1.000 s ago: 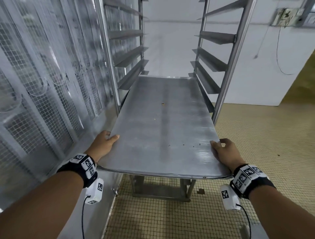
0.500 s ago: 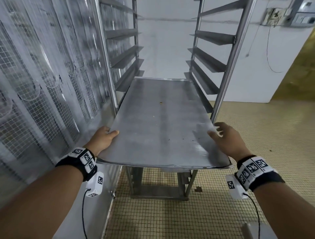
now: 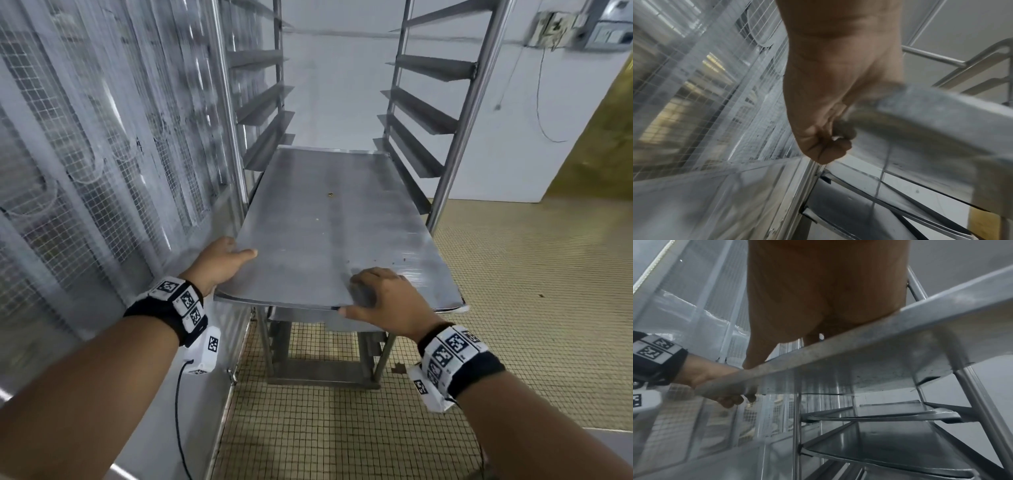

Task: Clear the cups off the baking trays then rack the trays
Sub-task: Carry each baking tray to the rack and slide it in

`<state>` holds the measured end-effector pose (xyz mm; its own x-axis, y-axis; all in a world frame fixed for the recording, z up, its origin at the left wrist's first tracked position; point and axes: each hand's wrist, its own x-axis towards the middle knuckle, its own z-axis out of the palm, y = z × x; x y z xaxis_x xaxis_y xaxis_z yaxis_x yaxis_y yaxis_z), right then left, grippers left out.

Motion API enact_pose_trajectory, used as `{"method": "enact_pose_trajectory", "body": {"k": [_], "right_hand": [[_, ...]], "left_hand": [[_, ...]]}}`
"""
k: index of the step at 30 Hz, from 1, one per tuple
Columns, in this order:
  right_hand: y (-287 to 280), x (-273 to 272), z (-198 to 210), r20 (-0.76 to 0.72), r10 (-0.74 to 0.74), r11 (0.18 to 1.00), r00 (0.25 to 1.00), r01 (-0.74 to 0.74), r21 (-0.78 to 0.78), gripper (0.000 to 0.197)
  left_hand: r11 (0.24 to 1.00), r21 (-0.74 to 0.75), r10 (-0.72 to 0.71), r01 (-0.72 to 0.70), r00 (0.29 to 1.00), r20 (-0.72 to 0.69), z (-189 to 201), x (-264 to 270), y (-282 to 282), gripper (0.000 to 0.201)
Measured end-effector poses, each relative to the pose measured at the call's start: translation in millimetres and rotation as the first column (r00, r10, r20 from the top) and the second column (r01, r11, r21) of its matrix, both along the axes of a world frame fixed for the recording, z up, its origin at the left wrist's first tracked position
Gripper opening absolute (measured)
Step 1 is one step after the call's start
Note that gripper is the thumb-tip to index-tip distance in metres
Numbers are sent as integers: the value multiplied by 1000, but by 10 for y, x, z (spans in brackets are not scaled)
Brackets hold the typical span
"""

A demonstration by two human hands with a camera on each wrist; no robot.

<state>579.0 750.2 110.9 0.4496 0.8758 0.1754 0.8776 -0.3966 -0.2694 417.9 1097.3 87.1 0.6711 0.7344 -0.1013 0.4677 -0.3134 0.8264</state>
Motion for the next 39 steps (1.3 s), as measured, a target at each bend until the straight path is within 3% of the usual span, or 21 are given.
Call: {"method": "enact_pose_trajectory", "body": {"k": [3,5,8,10,15,21,28,33,36,39], "right_hand": [[-6,-16,0,30,25,1000,999,-25,6,84],[-9,-39,-16,49,36,999,998,-37,23,79],[-6,-64,-37,66,13,1000,998,-15,27,84],[-21,-87,-51,77,-20,999,997,17,33,87],[-104,-171,-153,102,-99,994,990,94,51,79],[-177,-133,-252,146,-202,977,968,188,105,59],[29,122,-314,144,-294,950,945,271,157,53],[203,360,-393,168,-304,946,938,277,170,58],[337,518,-446,194,-313,943,930,280,179,67],[484,701,-441,183,-321,935,929,281,214,67]], "left_hand": [[956,283,-27,81,982,-188,276,-50,-380,109],[864,432,-145,258,950,-278,482,-79,-689,117],[730,386,-406,564,812,-418,594,-108,-1065,119],[648,380,-441,660,732,-520,539,-77,-1220,112],[527,512,-418,678,731,-539,369,-78,-1301,83],[542,538,-411,646,762,-501,289,-98,-1192,79],[577,593,-360,562,826,-433,210,196,-1089,65],[602,587,-345,541,839,-420,183,409,-907,80],[584,617,-337,528,849,-407,158,569,-773,104],[577,637,-323,511,859,-397,152,768,-639,105]]}}
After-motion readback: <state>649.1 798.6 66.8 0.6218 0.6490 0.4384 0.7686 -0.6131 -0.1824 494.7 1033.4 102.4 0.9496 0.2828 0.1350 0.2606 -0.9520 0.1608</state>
